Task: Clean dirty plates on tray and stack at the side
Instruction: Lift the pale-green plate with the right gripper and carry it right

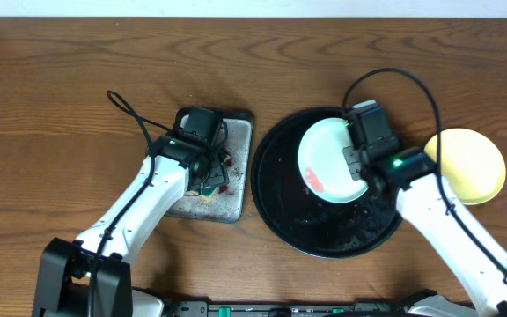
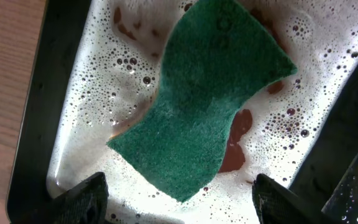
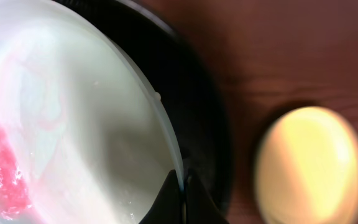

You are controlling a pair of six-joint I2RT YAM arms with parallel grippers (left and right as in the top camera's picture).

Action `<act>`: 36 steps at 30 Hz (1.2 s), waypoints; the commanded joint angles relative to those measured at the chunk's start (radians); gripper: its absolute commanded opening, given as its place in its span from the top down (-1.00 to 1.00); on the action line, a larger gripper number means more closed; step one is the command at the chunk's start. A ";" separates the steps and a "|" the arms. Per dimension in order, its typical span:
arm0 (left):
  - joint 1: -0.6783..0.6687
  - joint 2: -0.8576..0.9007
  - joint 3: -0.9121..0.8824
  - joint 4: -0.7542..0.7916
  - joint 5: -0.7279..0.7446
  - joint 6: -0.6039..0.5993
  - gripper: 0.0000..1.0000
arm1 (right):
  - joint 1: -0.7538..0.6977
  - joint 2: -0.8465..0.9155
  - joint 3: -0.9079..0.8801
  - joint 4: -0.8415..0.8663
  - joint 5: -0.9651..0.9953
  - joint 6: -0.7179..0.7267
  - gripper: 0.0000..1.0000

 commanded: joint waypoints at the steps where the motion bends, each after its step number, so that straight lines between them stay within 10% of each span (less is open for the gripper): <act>1: 0.002 0.000 -0.015 -0.003 -0.005 0.002 -0.50 | 0.078 -0.036 0.010 0.010 0.282 0.010 0.98; 20: 0.002 0.000 -0.015 0.001 -0.005 0.003 -0.51 | 0.444 -0.039 0.010 0.155 1.027 0.010 0.98; 29: 0.002 0.000 -0.015 0.001 -0.005 0.003 -0.51 | 0.441 -0.039 0.010 0.202 1.001 0.032 0.98; 36: 0.002 0.000 -0.015 0.001 -0.005 0.003 -0.52 | 0.279 -0.039 0.010 0.142 0.599 0.224 0.98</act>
